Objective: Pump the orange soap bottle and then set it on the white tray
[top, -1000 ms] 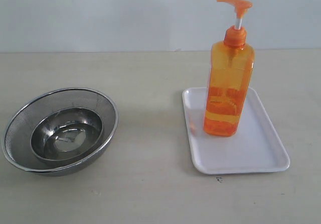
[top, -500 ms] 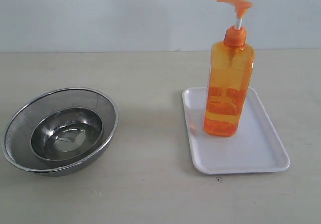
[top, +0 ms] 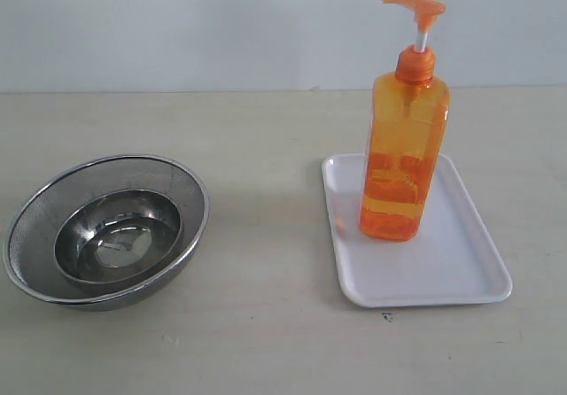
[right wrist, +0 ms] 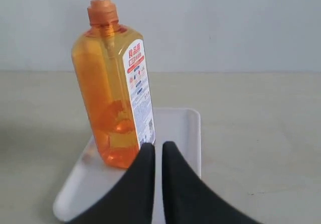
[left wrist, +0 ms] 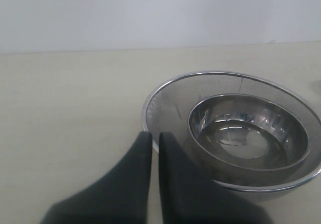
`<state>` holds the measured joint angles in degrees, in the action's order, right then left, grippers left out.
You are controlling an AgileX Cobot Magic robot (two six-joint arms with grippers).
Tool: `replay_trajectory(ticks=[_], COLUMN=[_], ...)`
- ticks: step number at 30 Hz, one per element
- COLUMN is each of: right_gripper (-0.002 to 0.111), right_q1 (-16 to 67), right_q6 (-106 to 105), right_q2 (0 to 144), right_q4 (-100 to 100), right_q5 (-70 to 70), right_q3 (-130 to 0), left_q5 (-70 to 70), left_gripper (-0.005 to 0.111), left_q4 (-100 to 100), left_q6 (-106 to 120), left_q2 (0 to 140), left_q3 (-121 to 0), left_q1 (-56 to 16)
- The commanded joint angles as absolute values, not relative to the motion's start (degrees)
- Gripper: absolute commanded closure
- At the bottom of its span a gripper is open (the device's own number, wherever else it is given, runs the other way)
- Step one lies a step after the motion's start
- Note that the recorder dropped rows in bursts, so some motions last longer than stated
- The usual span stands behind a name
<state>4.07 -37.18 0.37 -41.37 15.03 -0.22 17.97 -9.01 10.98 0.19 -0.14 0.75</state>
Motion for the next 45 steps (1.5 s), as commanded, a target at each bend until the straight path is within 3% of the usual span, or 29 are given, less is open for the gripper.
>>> replay_trajectory(ticks=[1,9,45], right_gripper=[0.106,0.106,0.106], right_q1=[3.86,3.86,3.86], right_q6=[-28.19,15.38,15.60], right_q2=[0.00,0.00,0.00], right_q4=[-35.09,5.38,5.51], right_q5=[15.91,19.92,19.92], right_q3=[0.00,0.00,0.00], left_q5=[18.00,18.00,18.00], left_gripper=[0.102,0.102,0.102], left_q4=[-9.27,-9.27,-9.27], left_q6=[11.16,11.16,11.16], left_q2=[0.00,0.00,0.00], left_q3=[0.00,0.00,0.00], left_q1=[0.94,0.94,0.94])
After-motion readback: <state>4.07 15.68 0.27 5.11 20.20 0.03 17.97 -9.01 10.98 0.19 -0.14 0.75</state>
